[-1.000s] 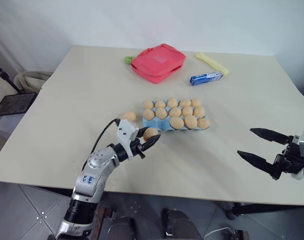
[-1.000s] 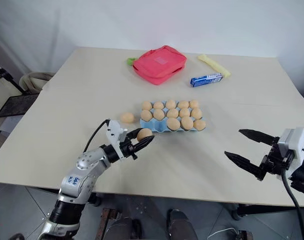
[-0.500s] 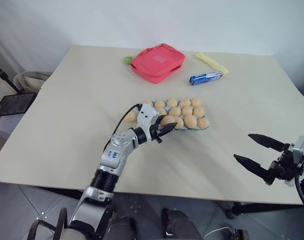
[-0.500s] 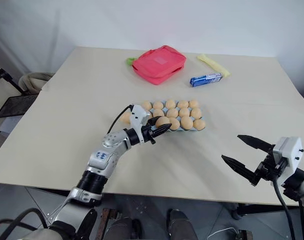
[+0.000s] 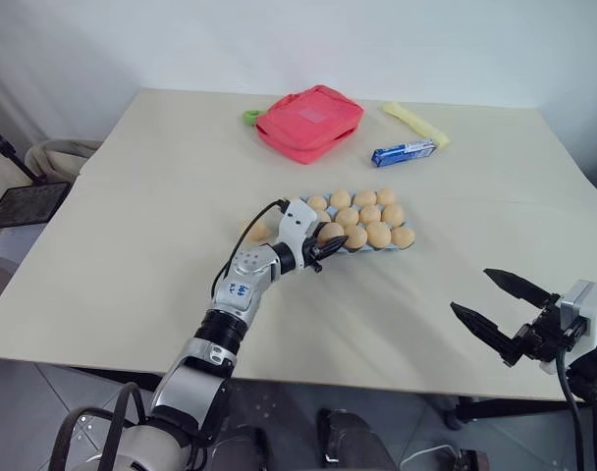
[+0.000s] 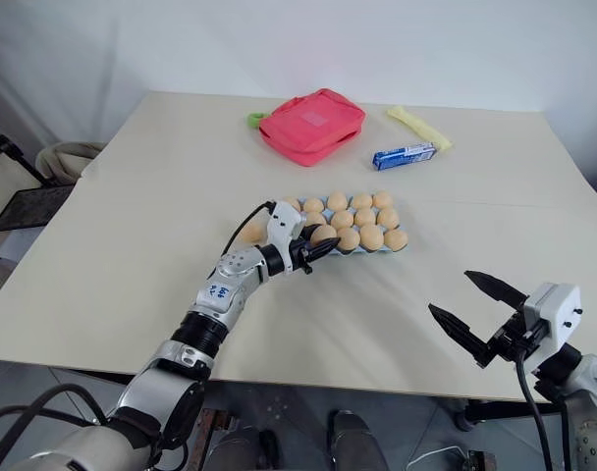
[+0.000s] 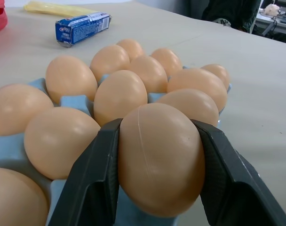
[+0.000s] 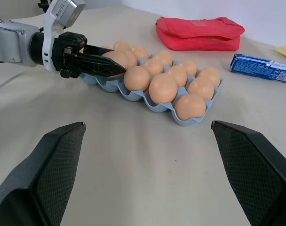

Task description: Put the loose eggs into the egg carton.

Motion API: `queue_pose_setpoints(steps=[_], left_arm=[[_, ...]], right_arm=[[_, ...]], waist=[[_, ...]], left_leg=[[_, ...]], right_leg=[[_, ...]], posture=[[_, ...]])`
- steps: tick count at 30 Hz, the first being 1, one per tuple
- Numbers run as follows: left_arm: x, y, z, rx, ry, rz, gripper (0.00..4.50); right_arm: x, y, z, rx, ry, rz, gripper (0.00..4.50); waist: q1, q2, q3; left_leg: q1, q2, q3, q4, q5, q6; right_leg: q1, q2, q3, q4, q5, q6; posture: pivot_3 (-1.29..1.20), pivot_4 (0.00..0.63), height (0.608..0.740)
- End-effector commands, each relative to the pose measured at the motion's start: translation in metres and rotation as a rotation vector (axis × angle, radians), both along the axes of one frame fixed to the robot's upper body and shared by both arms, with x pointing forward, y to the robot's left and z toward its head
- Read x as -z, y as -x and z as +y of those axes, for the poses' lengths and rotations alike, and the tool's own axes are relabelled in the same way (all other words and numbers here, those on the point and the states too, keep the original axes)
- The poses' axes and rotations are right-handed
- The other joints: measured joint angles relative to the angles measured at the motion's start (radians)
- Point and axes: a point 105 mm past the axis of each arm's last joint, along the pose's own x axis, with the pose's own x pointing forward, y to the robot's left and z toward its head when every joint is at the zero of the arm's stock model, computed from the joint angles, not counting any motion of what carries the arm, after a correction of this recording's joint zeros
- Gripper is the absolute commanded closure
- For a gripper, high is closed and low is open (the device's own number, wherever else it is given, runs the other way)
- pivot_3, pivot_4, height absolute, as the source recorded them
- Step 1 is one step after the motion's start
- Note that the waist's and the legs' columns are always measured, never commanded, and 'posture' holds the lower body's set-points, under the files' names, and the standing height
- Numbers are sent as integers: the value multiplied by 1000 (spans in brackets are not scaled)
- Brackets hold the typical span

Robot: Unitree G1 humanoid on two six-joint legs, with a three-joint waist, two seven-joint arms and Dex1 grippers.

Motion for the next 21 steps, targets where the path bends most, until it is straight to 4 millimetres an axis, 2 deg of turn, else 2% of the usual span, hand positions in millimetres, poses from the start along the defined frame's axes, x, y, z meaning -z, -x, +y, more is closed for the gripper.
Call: queue_pose_setpoints(steps=[1,5,8,13,14,21], left_arm=[[-15,-2,-2,2,14,-48,2465],[-16,-2,-2,0,16,-49,2465],[-19,-1,-3,4,19,-52,1714],[-26,2,1,-2,26,-73,156],[-30,3,4,-9,33,-83,12],[-48,21,16,-2,25,-160,12]], right_arm=[[-6,2,2,-3,6,-44,0],[-4,2,0,-2,9,-41,0],[-1,2,-2,-3,12,-36,0],[3,2,-6,-8,15,-30,0],[4,1,-7,-10,15,-28,0],[9,-1,-12,-35,19,-18,0]], waist=[[0,0,0],[0,0,0],[0,0,0],[-1,0,0],[-1,0,0],[-1,1,0]], left_leg=[[0,0,0,0,0,0],[0,0,0,0,0,0],[0,0,0,0,0,0],[0,0,0,0,0,0],[0,0,0,0,0,0],[1,0,0,0,0,-1]], right_leg=[[0,0,0,0,0,0],[0,0,0,0,0,0],[0,0,0,0,0,0],[0,0,0,0,0,0],[0,0,0,0,0,0],[0,0,0,2,0,0]], posture=[[0,150,740],[0,150,740],[0,150,740],[0,150,740],[0,150,740],[0,150,740]])
